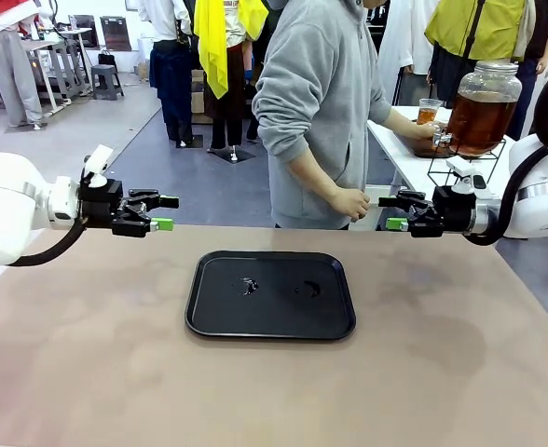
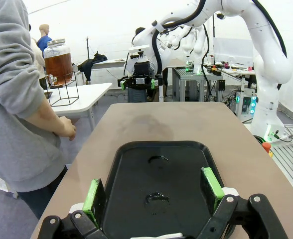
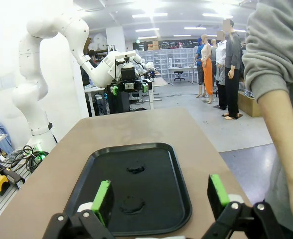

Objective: Pour the drink into the iced cup.
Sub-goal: Open the gripper to release the iced cup you were holding.

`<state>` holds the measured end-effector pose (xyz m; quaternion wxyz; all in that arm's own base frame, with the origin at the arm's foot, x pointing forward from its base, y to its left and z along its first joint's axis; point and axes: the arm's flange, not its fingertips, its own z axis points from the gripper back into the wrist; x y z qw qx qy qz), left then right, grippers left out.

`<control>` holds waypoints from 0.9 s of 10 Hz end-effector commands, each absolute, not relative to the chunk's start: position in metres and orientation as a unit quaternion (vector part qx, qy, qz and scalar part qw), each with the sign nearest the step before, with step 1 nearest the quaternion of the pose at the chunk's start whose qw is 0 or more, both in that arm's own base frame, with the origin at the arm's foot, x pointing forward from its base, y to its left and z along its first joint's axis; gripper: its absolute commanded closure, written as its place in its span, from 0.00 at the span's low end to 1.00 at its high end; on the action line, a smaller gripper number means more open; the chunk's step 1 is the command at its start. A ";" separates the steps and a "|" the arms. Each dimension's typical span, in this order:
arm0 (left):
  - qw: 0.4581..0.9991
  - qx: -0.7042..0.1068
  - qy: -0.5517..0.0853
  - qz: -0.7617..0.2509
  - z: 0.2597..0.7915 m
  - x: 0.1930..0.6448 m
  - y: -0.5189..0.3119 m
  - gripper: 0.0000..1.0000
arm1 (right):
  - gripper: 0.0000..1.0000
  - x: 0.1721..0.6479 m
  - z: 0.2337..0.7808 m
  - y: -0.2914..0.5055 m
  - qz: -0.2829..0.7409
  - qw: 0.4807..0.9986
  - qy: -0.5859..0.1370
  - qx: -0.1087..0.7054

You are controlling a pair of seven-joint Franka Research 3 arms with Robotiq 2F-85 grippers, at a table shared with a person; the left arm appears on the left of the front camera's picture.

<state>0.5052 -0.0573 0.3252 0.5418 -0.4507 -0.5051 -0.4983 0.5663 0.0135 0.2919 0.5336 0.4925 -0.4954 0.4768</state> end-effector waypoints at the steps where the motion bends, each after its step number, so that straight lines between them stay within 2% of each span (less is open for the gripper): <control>1: 0.547 -0.451 -0.501 -0.497 0.328 0.504 -0.059 0.00 | 0.00 0.568 0.295 0.016 0.479 0.535 -0.495 0.490; 9: 0.547 -0.451 -0.501 -0.497 0.328 0.504 -0.059 0.00 | 0.00 0.568 0.295 0.016 0.479 0.535 -0.495 0.490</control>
